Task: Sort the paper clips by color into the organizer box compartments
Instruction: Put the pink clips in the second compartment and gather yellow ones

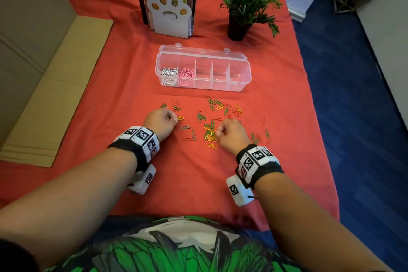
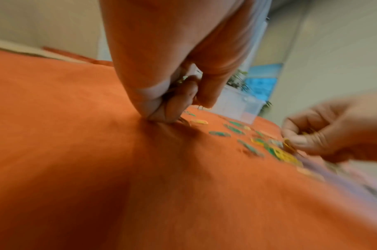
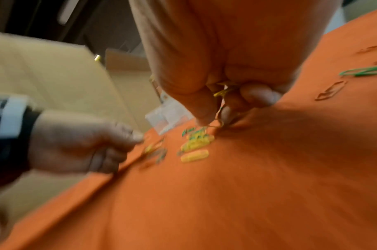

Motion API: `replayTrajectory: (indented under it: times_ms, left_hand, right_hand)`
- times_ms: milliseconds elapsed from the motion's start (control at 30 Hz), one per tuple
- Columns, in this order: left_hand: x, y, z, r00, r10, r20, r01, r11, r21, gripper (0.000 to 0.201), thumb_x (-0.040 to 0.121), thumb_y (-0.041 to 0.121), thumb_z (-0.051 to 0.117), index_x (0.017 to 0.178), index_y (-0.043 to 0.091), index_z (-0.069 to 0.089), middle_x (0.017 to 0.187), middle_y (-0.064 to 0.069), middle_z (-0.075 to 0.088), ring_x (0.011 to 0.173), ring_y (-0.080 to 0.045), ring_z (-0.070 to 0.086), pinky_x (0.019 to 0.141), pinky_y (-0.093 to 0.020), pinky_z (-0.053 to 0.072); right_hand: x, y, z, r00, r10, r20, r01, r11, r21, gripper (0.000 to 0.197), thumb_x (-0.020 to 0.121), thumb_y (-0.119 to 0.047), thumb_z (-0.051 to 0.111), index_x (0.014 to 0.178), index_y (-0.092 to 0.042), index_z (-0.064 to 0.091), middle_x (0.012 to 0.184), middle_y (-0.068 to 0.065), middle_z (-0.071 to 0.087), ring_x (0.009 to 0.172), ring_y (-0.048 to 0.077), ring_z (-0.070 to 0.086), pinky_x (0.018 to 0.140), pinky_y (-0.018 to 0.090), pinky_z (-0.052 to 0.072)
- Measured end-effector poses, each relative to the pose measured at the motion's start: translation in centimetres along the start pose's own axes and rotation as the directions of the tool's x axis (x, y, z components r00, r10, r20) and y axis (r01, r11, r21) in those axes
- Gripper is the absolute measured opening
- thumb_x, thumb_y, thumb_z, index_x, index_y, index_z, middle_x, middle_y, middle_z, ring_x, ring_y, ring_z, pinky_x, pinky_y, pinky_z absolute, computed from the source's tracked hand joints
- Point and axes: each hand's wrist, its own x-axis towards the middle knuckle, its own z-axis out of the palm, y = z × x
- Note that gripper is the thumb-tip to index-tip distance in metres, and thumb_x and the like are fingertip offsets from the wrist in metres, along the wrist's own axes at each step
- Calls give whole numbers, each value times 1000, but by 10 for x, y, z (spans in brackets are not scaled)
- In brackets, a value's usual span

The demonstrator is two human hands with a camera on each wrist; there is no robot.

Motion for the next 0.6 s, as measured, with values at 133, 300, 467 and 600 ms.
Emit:
replayTrajectory:
  times_ms: [133, 300, 467, 600]
  left_hand:
    - [7, -1, -6, 1000, -25, -16, 24, 997, -68, 4, 85, 16, 59, 83, 15, 61, 73, -4, 57, 73, -19, 51, 69, -24, 37]
    - [7, -4, -5, 997, 10, -72, -7, 999, 41, 15, 83, 15, 61, 96, 13, 67, 59, 3, 50, 66, -24, 54, 58, -25, 35]
    - [1, -6, 2, 988, 152, -30, -138, 952, 275, 24, 83, 24, 62, 106, 19, 67, 108, -9, 67, 102, -28, 61, 87, -30, 46]
    - [-1, -1, 3, 984, 179, 10, -170, 913, 370, 17, 88, 21, 54, 96, 12, 66, 107, -15, 61, 98, -34, 58, 84, -36, 46]
  right_hand:
    - [4, -3, -10, 990, 137, 42, -142, 911, 387, 23, 87, -5, 52, 76, -25, 50, 66, -6, 46, 57, 8, 41, 57, 23, 35]
    - [0, -16, -19, 926, 228, 301, -377, 493, 784, 22, 90, -5, 39, 78, -18, 53, 63, -3, 40, 51, 9, 35, 43, 19, 24]
    - [-4, -18, -18, 882, 215, 420, -470, 310, 827, 17, 90, -10, 41, 77, -16, 51, 65, -2, 40, 53, 11, 39, 44, 20, 27]
    - [-7, -20, -13, 894, 255, 369, -432, 272, 860, 20, 94, -5, 41, 79, -12, 52, 70, 3, 48, 60, 14, 50, 47, 20, 43]
